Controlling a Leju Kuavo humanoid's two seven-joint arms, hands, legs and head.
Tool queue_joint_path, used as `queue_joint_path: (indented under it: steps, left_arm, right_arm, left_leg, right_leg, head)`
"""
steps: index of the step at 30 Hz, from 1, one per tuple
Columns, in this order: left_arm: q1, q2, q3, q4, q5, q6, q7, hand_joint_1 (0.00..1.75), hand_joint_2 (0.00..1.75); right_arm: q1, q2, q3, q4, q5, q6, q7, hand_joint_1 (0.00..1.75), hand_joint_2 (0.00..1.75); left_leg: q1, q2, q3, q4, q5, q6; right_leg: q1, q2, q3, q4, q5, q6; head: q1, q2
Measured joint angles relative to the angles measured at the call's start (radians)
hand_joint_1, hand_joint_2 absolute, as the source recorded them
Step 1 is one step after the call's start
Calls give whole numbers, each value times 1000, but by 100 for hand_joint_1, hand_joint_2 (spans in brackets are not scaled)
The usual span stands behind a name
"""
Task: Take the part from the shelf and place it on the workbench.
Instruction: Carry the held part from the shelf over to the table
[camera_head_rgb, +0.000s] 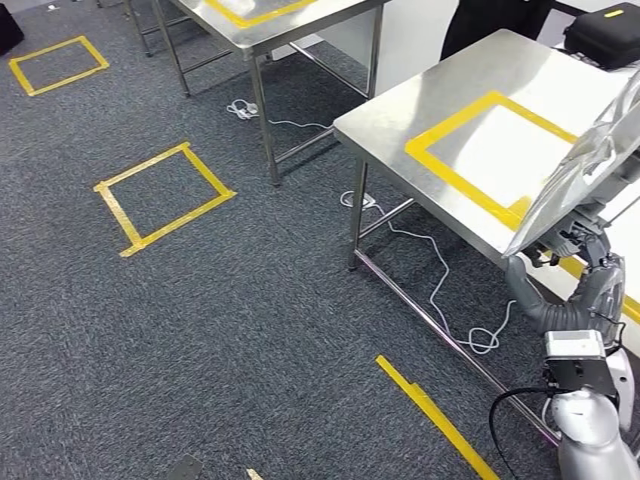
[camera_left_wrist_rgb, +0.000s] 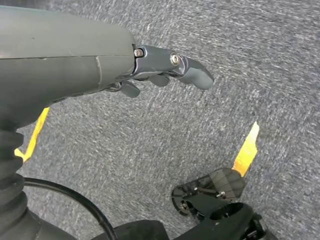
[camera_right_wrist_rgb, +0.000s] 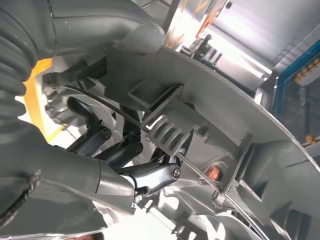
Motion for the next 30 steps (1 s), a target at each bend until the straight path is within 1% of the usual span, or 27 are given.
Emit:
queue_joint_path:
  steps: [1,2,3,4,5,6,7,8,9,11,12,13,14,15,16,18,19,20,21,22,23,24,25,27,28,29,30]
  left_arm:
    - [-1,0,0,0,0,0,0,0,175]
    - [-2,0,0,0,0,0,0,0,175]
    - [-2,0,0,0,0,0,0,0,175]
    - [-1,0,1,0,0,0,0,0,175]
    - [0,0,1,0,0,0,0,0,175]
    - [1,-1,2,0,0,0,0,0,175]
    - [1,-1,2,0,0,0,0,0,175]
    - [1,-1,3,0,0,0,0,0,175]
    - [1,0,3,0,0,0,0,0,175]
    - [1,2,3,0,0,0,0,0,175]
    - [2,4,3,0,0,0,1,0,175]
    - [1,5,3,0,0,0,1,0,175]
    - [1,5,3,0,-1,0,1,0,175]
    - [0,4,3,0,-1,0,1,0,175]
    - [-1,4,3,0,-1,0,1,0,175]
    - [-1,3,3,0,-1,0,1,0,175]
    - [-1,3,3,0,-1,0,1,0,175]
    - [0,3,4,0,-1,0,0,0,175]
    - [1,3,4,0,-1,0,0,0,175]
    - [1,3,4,0,-2,0,0,0,175]
    - [1,2,4,0,-3,-1,0,0,175]
    - [1,1,4,0,-5,-1,0,0,175]
    - [0,0,4,0,-6,-1,0,0,175]
    - [0,0,4,0,-8,-1,0,0,175]
    - [0,0,4,0,-8,-1,0,0,175]
    - [0,0,4,0,-8,-1,0,0,175]
    - [0,1,4,0,-9,-1,0,0,175]
  right_arm:
    - [0,0,0,0,0,0,0,175,175]
    - [0,0,0,0,0,0,0,175,175]
    - [0,0,0,0,1,0,0,175,175]
    - [-1,1,0,0,2,0,0,175,175]
    - [0,2,0,0,3,0,0,175,175]
    - [0,2,0,0,4,0,0,175,175]
    - [0,3,0,0,4,0,0,175,175]
    - [1,3,0,0,4,0,0,175,175]
    - [1,3,0,0,4,0,0,175,175]
    - [1,3,0,1,4,-1,0,175,175]
    - [1,3,0,1,5,-1,0,175,175]
    - [1,4,0,1,5,-2,0,175,175]
    - [1,4,0,1,5,-2,0,175,175]
    - [2,4,0,2,5,-2,0,175,175]
    - [4,4,0,2,6,-2,1,175,175]
    - [5,4,0,3,8,0,1,175,175]
    - [5,4,1,4,10,1,1,175,175]
    - [4,4,1,5,12,2,1,175,175]
    - [3,4,2,6,14,2,0,175,175]
    - [4,5,2,8,17,2,1,175,175]
    - [4,5,3,10,18,2,1,175,175]
    - [5,5,3,12,20,1,2,175,175]
    - [4,5,3,13,22,1,2,175,175]
    - [2,5,5,14,25,1,3,175,175]
    - [1,5,6,14,26,2,4,175,175]
    - [0,5,7,15,27,3,5,175,175]
    - [0,5,7,15,29,5,7,175,175]
  left_leg:
    - [3,-5,-1,7,-8,-5]
    - [5,-19,-9,29,-25,-10]
    - [7,-37,-25,71,-52,-14]
    - [9,-57,-51,133,-86,-17]
    - [9,-68,-82,204,-117,-18]
    - [10,-73,-108,261,-135,-17]
    - [9,-76,-123,290,-136,-16]
    - [9,-79,-119,278,-116,-12]
    - [9,-85,-100,230,-80,-7]
    - [10,-119,-45,96,-11,5]
    - [10,-135,-25,47,4,8]
    - [10,-146,-15,21,7,10]
    - [9,-147,-12,14,4,10]
    - [9,-139,-11,7,4,11]
    - [11,-129,-10,2,7,14]
    - [14,-110,-6,-10,14,23]
    - [14,-100,-5,-12,15,26]
    - [13,-91,-6,-12,15,28]
    - [12,-80,-6,-11,15,29]
    - [12,-69,-6,-11,14,29]
    - [12,-59,-5,-11,14,29]
    - [12,-50,-5,-10,13,27]
    - [12,-42,-4,-9,11,24]
    - [7,-28,-4,-3,5,15]
    - [3,-21,-4,0,3,11]
    - [1,-14,-4,2,2,8]
    - [1,-6,-2,3,1,5]
  right_leg:
    - [0,9,-1,-1,2,-7]
    - [-2,17,0,-2,3,-14]
    - [-3,25,0,-3,5,-20]
    - [-3,33,0,-3,5,-24]
    - [-3,43,0,-3,5,-26]
    - [-2,54,0,-3,5,-28]
    - [0,65,1,-2,5,-28]
    - [1,77,2,-2,5,-28]
    - [1,89,2,-1,5,-28]
    - [2,110,1,0,6,-26]
    - [1,120,-2,1,8,-22]
    - [0,129,-7,1,10,-17]
    - [-1,137,-11,0,13,-11]
    - [-4,146,-14,-2,16,-5]
    - [-4,142,-19,-1,14,1]
    - [-2,105,-43,41,-16,10]
    - [-1,79,-68,94,-46,12]
    - [-1,63,-98,161,-78,16]
    - [-2,56,-126,224,-102,19]
    - [-3,52,-143,264,-110,22]
    - [-4,50,-143,265,-100,25]
    - [-5,44,-120,223,-72,26]
    - [-5,29,-83,153,-39,27]
    - [1,-6,-14,31,-2,20]
    - [4,-16,2,3,2,14]
    - [7,-13,4,-1,-2,7]
    - [6,-2,2,0,0,-1]
  head:
    - [-1,0]
    - [-2,0]
    - [-4,0]
    - [-6,0]
    - [-7,0]
    - [-7,0]
    - [-7,0]
    - [-7,0]
    - [-7,0]
    - [-7,0]
    - [-7,0]
    - [-7,0]
    - [-8,0]
    - [-9,0]
    - [-9,0]
    - [-3,0]
    - [-1,0]
    - [2,0]
    - [2,0]
    - [1,0]
    - [2,0]
    - [2,0]
    - [2,0]
    - [2,0]
    - [1,0]
    - [0,0]
    - [0,0]
